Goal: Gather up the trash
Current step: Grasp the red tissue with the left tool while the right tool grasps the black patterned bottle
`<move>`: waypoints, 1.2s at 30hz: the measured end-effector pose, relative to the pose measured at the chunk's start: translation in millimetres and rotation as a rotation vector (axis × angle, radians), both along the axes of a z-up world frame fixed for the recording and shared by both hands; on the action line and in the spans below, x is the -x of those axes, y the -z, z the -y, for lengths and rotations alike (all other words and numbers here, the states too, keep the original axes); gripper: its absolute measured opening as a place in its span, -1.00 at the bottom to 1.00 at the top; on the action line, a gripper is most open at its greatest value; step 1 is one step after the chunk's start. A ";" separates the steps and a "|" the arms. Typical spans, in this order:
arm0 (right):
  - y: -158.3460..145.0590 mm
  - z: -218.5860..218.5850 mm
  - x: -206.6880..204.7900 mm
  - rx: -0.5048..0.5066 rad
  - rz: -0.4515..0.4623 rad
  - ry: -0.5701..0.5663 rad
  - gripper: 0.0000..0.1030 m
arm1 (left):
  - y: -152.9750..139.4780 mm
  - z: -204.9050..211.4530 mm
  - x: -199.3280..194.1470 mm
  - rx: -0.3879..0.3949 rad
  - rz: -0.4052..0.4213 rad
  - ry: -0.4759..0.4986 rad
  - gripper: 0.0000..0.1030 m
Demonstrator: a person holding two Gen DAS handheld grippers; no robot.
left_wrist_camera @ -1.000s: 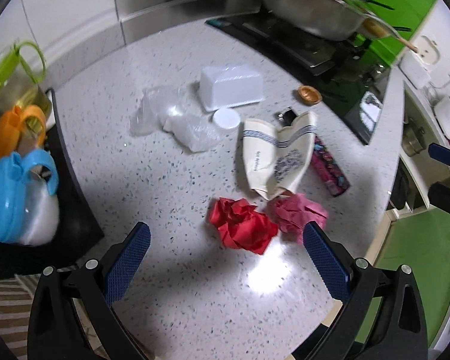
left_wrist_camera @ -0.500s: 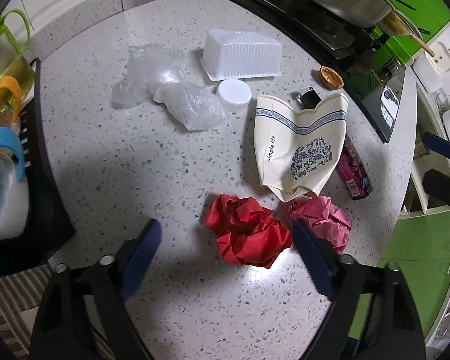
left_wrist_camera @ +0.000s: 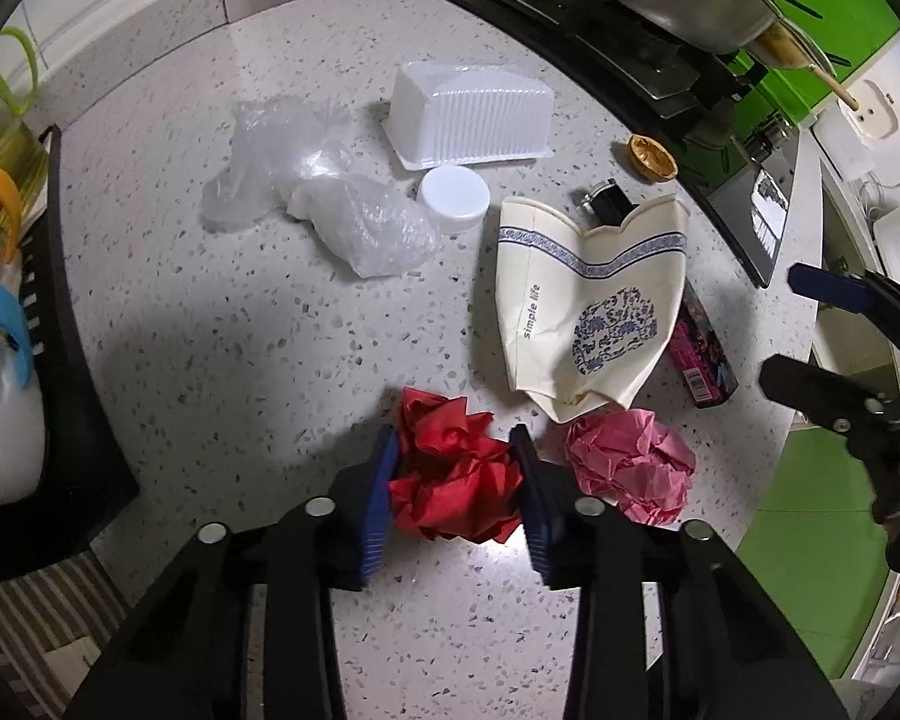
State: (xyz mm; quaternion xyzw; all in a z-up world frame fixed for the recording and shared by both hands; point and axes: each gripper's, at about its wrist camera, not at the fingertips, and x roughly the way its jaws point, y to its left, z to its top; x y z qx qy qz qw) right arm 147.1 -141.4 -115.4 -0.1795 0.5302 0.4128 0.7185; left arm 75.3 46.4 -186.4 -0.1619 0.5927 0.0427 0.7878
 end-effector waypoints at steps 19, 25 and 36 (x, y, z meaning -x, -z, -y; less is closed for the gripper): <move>30.7 -29.5 -2.4 0.091 -0.013 -0.054 0.34 | -15.4 -2.5 5.0 -0.014 0.046 -0.007 -0.38; 32.5 -30.9 -0.4 0.093 -0.011 -0.068 -0.41 | -17.0 -2.3 8.7 -0.015 0.051 -0.014 -0.38; 0.5 -14.3 6.5 0.035 0.032 -0.020 -0.57 | -42.3 1.1 13.8 -0.030 0.094 0.012 -0.38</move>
